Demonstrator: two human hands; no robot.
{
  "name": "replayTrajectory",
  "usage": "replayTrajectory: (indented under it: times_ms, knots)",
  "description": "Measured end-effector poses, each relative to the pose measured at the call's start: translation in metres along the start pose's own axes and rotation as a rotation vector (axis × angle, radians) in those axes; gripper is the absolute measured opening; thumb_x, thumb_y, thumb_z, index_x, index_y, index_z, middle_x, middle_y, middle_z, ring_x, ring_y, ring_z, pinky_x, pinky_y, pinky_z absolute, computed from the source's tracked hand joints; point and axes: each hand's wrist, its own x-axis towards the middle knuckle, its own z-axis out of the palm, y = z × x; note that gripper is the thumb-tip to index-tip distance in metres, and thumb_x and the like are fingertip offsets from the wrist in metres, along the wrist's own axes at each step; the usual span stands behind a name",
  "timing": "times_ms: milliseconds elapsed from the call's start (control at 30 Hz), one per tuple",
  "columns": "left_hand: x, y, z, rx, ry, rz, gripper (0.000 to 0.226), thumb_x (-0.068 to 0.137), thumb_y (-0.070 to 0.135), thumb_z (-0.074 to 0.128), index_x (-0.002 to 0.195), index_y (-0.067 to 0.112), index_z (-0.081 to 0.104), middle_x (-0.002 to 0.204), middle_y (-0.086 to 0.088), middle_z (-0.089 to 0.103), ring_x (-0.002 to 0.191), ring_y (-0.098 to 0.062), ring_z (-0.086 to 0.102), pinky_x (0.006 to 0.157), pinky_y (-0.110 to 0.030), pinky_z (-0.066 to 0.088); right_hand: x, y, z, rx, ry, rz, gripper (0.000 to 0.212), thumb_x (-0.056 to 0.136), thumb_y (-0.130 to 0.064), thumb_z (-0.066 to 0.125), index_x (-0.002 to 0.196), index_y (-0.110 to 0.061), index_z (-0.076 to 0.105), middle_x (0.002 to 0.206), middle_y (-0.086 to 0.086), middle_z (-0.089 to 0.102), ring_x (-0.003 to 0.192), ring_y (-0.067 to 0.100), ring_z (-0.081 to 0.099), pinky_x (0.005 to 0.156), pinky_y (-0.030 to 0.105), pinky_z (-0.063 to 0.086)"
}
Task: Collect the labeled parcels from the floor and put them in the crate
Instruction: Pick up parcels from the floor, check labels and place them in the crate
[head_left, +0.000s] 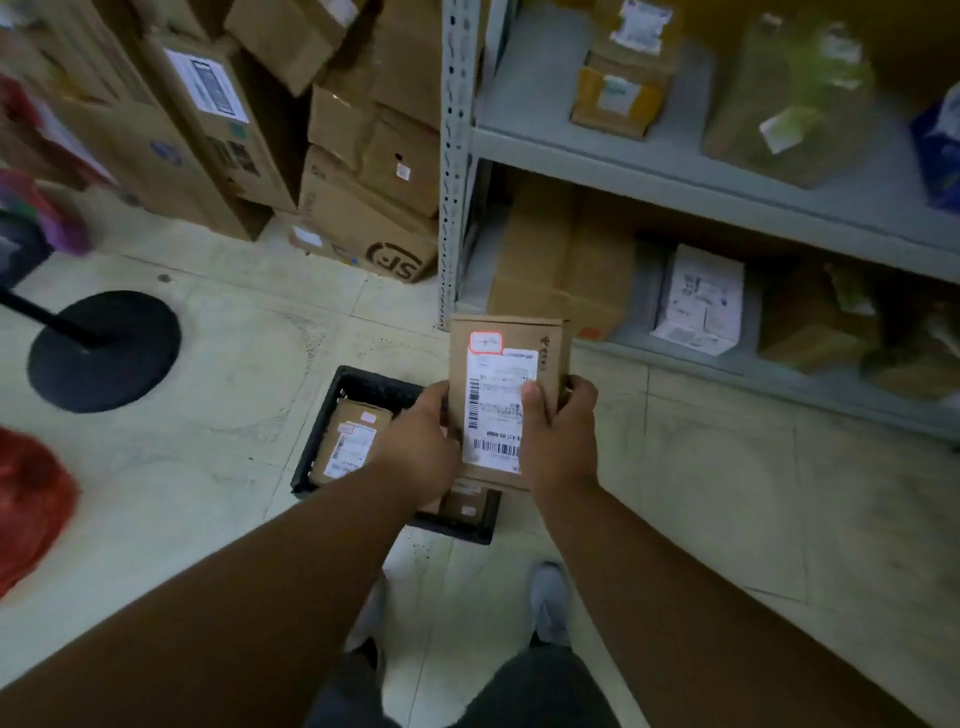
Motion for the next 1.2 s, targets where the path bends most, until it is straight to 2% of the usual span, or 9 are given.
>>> replayTrajectory:
  times_ms: [100,267,400,567,667,833,933,1100,1200]
  knots:
    - [0.050,-0.026,0.005,0.033,-0.167,-0.049,0.050,0.089,0.004,0.055,0.131,0.031,0.052,0.109,0.004,0.069,0.083,-0.019,0.064,0.056,-0.024,0.047,0.008,0.022,0.036,-0.050,0.071,0.043,0.047,0.096,-0.044,0.055,0.130,-0.014,0.042,0.121,0.008,0.062,0.106,0.026,0.065,0.085,0.044,0.058]
    - [0.120,-0.087,0.054,0.072,-0.290,-0.151,0.049,0.095,0.007,0.052,0.139,0.027,0.048,0.112,-0.004,0.067,0.090,-0.024,0.068,0.048,-0.020,0.048,0.026,0.097,0.094,-0.121,0.072,0.155,0.055,0.094,-0.042,0.051,0.137,-0.012,0.037,0.132,0.011,0.056,0.114,0.034,0.062,0.089,0.048,0.057]
    - [0.156,-0.150,0.115,0.071,-0.326,-0.204,0.047,0.096,0.008,0.054,0.140,0.022,0.046,0.115,-0.008,0.066,0.099,-0.029,0.067,0.076,-0.036,0.061,0.042,0.173,0.130,-0.155,0.052,0.248,0.052,0.096,-0.039,0.056,0.137,-0.014,0.037,0.129,0.009,0.056,0.111,0.033,0.062,0.087,0.048,0.058]
    - [0.186,-0.222,0.177,0.042,-0.306,-0.261,0.038,0.095,0.012,0.060,0.129,0.026,0.049,0.105,0.000,0.065,0.103,-0.031,0.067,0.085,-0.042,0.059,0.058,0.256,0.175,-0.217,-0.020,0.295,0.053,0.096,-0.039,0.056,0.138,-0.013,0.037,0.130,0.010,0.056,0.112,0.033,0.062,0.088,0.049,0.058]
    - [0.206,-0.254,0.201,0.033,-0.297,-0.223,0.045,0.086,0.009,0.071,0.122,0.028,0.052,0.090,0.008,0.061,0.100,-0.026,0.067,0.073,-0.029,0.057,0.070,0.298,0.200,-0.247,-0.060,0.307,0.049,0.096,-0.038,0.055,0.135,-0.013,0.039,0.125,0.011,0.056,0.108,0.034,0.062,0.085,0.048,0.058]
    - [0.232,-0.281,0.225,0.007,-0.259,-0.220,0.057,0.082,0.013,0.077,0.131,0.026,0.050,0.115,-0.005,0.070,0.102,-0.029,0.069,0.075,-0.036,0.060,0.085,0.335,0.220,-0.385,-0.058,0.209,0.035,0.098,-0.022,0.051,0.131,-0.011,0.048,0.125,0.012,0.050,0.109,0.031,0.058,0.089,0.044,0.057]
    - [0.238,-0.291,0.233,0.041,-0.229,-0.214,0.055,0.084,0.017,0.075,0.132,0.027,0.049,0.116,-0.003,0.070,0.089,-0.024,0.069,0.061,-0.029,0.058,0.089,0.345,0.227,-0.471,-0.074,0.169,0.040,0.096,-0.013,0.052,0.135,-0.010,0.048,0.125,0.012,0.048,0.111,0.030,0.055,0.092,0.043,0.056]
    - [0.229,-0.300,0.231,0.089,-0.090,-0.136,0.065,0.084,0.018,0.075,0.140,0.029,0.043,0.115,0.003,0.068,0.088,-0.021,0.067,0.066,-0.034,0.062,0.095,0.346,0.234,-0.443,-0.092,0.164,0.058,0.089,-0.008,0.059,0.142,-0.020,0.038,0.115,0.009,0.055,0.104,0.031,0.061,0.086,0.045,0.057]
    - [0.224,-0.296,0.233,0.194,-0.179,-0.034,0.049,0.086,0.019,0.072,0.130,0.027,0.052,0.116,0.001,0.067,0.088,-0.016,0.064,0.071,-0.032,0.061,0.094,0.350,0.233,-0.586,-0.155,0.091,0.065,0.091,-0.014,0.061,0.147,-0.019,0.030,0.121,0.012,0.052,0.108,0.028,0.056,0.091,0.042,0.055]
